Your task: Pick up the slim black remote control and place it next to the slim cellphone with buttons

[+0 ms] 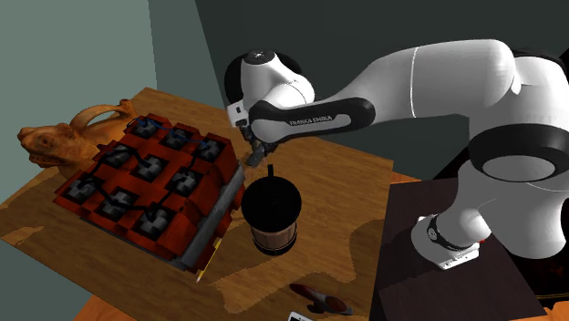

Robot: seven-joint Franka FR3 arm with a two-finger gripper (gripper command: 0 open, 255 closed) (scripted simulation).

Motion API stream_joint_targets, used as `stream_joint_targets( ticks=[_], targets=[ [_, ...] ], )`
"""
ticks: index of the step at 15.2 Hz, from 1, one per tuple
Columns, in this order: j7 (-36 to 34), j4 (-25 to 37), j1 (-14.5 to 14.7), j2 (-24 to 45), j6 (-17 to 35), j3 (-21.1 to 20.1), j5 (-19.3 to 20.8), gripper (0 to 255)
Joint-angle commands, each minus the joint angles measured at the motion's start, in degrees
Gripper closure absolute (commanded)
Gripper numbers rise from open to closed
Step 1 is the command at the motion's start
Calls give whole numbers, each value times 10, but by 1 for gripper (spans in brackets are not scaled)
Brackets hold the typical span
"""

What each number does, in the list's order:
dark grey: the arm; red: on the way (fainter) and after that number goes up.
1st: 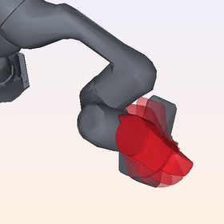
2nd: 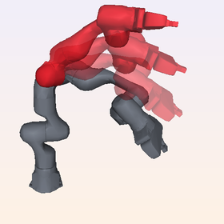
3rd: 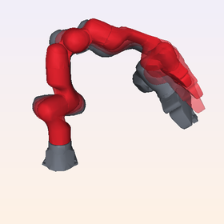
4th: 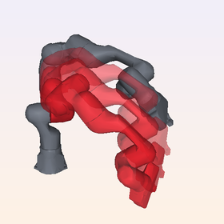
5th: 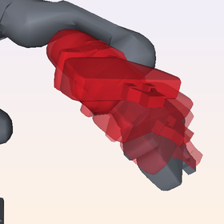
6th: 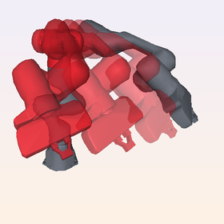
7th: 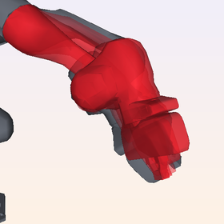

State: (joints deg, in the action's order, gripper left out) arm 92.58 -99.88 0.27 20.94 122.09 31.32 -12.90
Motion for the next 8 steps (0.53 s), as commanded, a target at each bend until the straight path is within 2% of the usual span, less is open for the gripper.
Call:
stream_joint_targets(
  ticks=[1, 8],
  targets=[
    [-15, -20, 15, -21, 3, 2, 12, 255],
    [-126, -157, 98, -133, 46, -5, 87, 255]
  ],
)
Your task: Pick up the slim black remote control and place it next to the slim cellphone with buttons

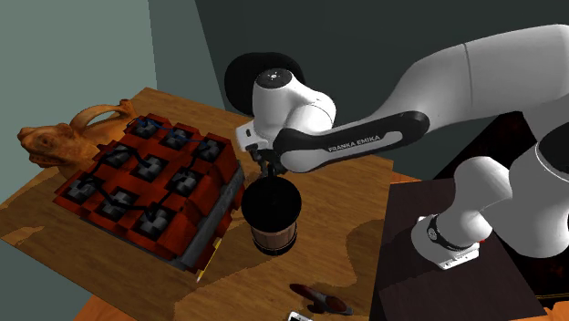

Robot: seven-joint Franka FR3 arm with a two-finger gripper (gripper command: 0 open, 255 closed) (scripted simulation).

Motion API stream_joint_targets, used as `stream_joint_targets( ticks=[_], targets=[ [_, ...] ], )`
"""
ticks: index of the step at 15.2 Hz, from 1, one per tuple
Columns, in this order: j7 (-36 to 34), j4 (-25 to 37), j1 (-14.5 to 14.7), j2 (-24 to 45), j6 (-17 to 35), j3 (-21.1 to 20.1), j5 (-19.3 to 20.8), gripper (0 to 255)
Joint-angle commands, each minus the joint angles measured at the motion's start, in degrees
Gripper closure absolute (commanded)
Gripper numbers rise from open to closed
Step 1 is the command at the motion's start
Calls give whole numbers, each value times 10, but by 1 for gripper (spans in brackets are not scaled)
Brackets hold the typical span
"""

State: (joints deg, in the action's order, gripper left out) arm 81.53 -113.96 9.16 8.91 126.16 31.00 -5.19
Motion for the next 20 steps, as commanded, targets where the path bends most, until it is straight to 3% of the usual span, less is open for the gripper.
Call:
stream_joint_targets(
  ticks=[1, 10, 20],
  targets=[
    [-34, -32, 19, -28, 9, -5, 20, 255],
    [-196, -147, 85, -135, 27, -60, 97, 255],
    [-361, -213, 142, -197, 24, -150, 123, 255]
  ],
)
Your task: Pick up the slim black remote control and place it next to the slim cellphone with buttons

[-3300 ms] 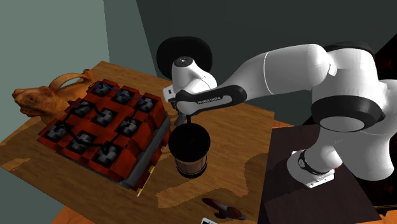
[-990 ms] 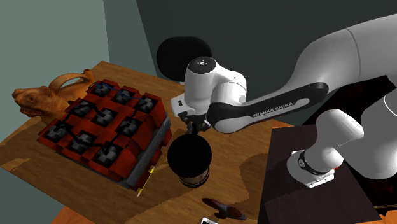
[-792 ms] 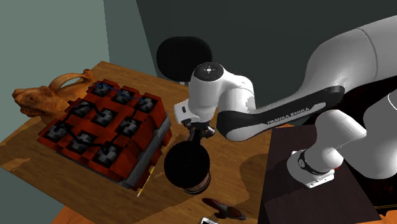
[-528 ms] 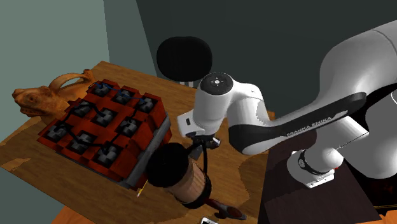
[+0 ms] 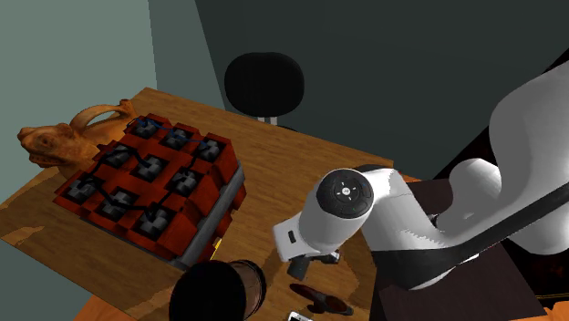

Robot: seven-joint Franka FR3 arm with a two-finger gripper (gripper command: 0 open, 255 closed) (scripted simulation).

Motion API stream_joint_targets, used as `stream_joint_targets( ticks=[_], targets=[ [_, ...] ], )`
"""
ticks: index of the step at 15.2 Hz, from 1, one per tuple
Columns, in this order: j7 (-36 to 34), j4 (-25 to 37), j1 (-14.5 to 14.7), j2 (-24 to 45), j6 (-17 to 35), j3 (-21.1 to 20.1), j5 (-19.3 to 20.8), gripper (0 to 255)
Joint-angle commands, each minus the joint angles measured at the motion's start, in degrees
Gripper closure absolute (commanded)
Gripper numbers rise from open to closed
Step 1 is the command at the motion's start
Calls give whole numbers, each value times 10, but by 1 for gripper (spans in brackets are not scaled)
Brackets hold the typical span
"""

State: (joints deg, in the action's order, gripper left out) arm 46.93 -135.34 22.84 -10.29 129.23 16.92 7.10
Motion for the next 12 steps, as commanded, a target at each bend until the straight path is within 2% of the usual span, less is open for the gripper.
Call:
stream_joint_targets(
  ticks=[1, 4, 12],
  targets=[
    [-31, -2, 12, -8, -7, -18, 1, 255],
    [-69, -7, 27, -12, -10, -42, -1, 255],
    [-68, -38, 27, 24, 56, -38, -4, 255]
  ],
)
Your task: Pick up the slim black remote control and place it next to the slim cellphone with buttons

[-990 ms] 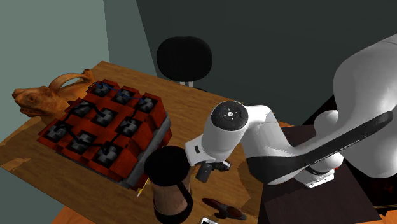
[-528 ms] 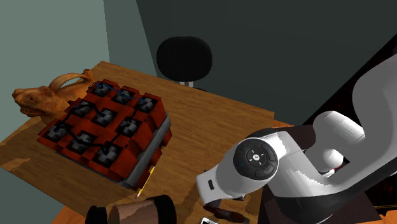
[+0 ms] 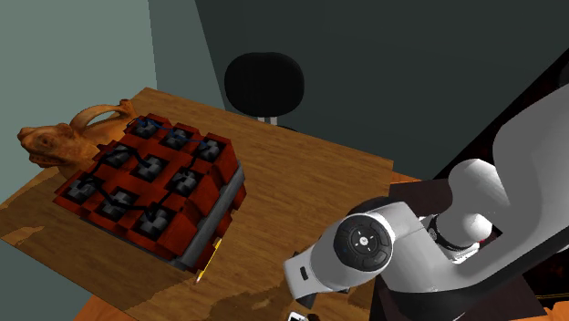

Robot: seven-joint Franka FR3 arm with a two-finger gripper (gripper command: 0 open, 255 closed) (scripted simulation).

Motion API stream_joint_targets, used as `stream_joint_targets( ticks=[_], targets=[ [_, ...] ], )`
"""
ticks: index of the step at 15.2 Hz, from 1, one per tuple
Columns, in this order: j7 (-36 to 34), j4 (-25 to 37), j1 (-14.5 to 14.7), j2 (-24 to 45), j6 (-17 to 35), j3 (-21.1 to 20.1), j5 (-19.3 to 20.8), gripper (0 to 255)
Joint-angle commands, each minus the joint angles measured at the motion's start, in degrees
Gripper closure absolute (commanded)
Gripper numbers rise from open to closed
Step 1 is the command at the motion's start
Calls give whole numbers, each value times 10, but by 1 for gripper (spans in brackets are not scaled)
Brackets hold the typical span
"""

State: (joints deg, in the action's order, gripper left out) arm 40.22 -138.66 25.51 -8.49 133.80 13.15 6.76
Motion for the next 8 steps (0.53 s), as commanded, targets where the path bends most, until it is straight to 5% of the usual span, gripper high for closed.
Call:
stream_joint_targets(
  ticks=[1, 8],
  targets=[
    [-1, -8, 1, 11, 19, 0, -1, 255],
    [1, -24, 1, 43, 67, 2, -6, 255]
  ],
)
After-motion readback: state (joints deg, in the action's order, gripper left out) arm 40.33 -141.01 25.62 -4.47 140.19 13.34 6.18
